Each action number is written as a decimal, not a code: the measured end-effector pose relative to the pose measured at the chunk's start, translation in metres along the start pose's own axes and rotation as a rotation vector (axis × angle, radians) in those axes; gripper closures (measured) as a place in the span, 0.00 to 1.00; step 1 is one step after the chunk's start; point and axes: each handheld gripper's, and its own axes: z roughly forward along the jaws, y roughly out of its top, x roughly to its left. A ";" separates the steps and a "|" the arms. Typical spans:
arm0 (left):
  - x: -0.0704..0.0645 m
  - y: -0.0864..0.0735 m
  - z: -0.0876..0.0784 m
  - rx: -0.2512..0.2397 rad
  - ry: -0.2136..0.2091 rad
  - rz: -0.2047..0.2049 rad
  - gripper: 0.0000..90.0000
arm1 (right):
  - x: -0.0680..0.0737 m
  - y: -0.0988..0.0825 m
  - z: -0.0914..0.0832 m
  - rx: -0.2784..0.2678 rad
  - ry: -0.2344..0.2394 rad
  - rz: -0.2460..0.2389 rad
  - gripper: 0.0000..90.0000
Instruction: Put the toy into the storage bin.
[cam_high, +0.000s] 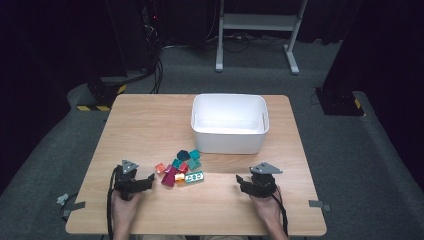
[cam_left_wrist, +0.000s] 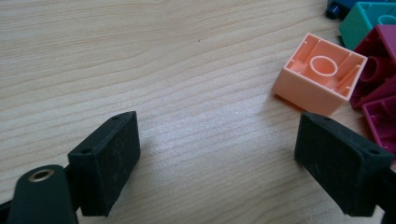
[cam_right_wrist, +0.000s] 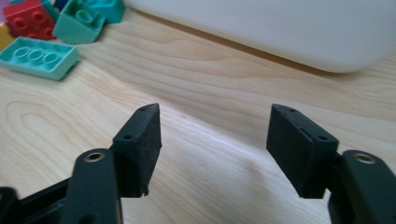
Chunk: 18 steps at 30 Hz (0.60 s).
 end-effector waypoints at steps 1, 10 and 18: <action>0.000 0.000 0.000 0.000 0.000 0.000 0.16 | 0.004 0.003 0.002 0.010 0.014 -0.010 0.43; 0.000 0.000 0.000 0.000 0.000 0.000 0.16 | 0.019 0.018 0.011 -0.003 0.085 -0.034 0.50; 0.000 0.000 0.000 0.000 0.000 0.000 0.16 | 0.028 0.028 0.023 0.005 0.126 -0.026 0.56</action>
